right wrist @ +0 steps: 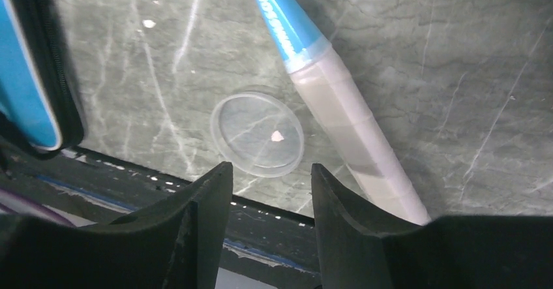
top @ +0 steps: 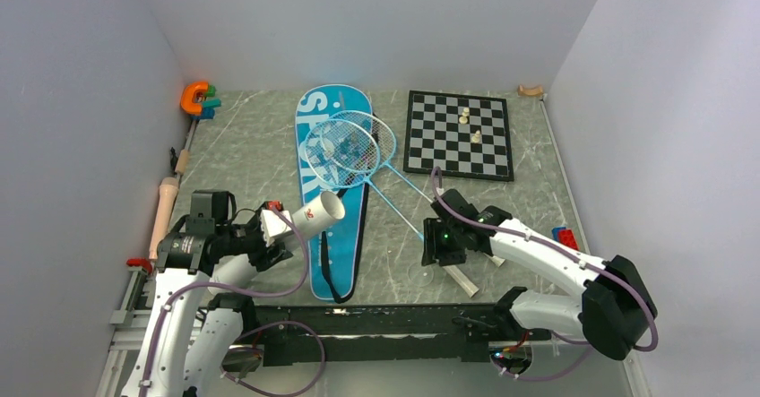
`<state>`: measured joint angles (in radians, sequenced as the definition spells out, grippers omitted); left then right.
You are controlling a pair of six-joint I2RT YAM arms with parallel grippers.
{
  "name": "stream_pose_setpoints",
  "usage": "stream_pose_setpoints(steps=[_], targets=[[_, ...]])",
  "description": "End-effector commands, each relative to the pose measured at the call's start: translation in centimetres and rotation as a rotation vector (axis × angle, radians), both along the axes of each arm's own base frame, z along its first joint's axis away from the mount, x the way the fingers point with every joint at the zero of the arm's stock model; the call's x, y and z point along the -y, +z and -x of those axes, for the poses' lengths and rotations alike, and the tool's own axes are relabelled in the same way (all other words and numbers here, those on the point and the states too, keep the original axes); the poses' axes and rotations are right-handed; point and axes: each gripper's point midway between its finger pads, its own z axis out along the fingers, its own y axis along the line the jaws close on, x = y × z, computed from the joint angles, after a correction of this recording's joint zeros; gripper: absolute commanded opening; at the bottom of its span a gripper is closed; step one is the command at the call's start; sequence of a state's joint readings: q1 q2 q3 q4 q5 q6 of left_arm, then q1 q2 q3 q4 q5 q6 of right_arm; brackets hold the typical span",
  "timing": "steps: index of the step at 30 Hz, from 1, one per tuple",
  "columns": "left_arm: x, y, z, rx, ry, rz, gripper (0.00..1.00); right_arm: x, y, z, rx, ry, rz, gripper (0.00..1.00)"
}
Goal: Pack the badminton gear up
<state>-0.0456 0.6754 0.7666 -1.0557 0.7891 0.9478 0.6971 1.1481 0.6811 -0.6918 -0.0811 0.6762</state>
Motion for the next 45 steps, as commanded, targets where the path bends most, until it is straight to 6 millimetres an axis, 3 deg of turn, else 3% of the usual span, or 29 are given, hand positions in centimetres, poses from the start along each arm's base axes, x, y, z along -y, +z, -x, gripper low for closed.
stream_pose_setpoints(steps=[1,20,25,31,36,39,41,45], targets=[[0.5,1.0,-0.2,0.058,-0.032,0.021,0.40,0.0,-1.6,0.0,-0.018,-0.025,0.007,0.50],[0.5,0.7,0.0,0.056,-0.043,-0.004,0.40,0.9,-4.8,0.8,0.001,-0.054,0.135,0.42],[0.5,0.8,0.1,0.057,-0.046,-0.006,0.40,0.5,-4.8,0.8,0.027,-0.064,0.155,0.39],[0.4,0.9,0.3,0.065,-0.049,-0.011,0.40,0.5,-5.0,0.8,0.041,-0.062,0.196,0.29],[0.4,0.8,0.4,0.065,-0.052,-0.013,0.40,-0.1,-5.1,0.9,0.044,-0.052,0.199,0.12],[0.4,0.8,0.4,0.065,-0.054,-0.014,0.40,-0.4,-4.4,0.3,0.065,-0.048,0.200,0.00],[0.4,0.8,0.4,0.064,-0.054,-0.014,0.39,-0.9,-3.2,-0.1,0.081,-0.037,0.187,0.00],[0.4,0.7,0.3,0.063,-0.057,-0.012,0.39,-3.3,2.2,-2.1,0.164,0.015,0.077,0.00]])
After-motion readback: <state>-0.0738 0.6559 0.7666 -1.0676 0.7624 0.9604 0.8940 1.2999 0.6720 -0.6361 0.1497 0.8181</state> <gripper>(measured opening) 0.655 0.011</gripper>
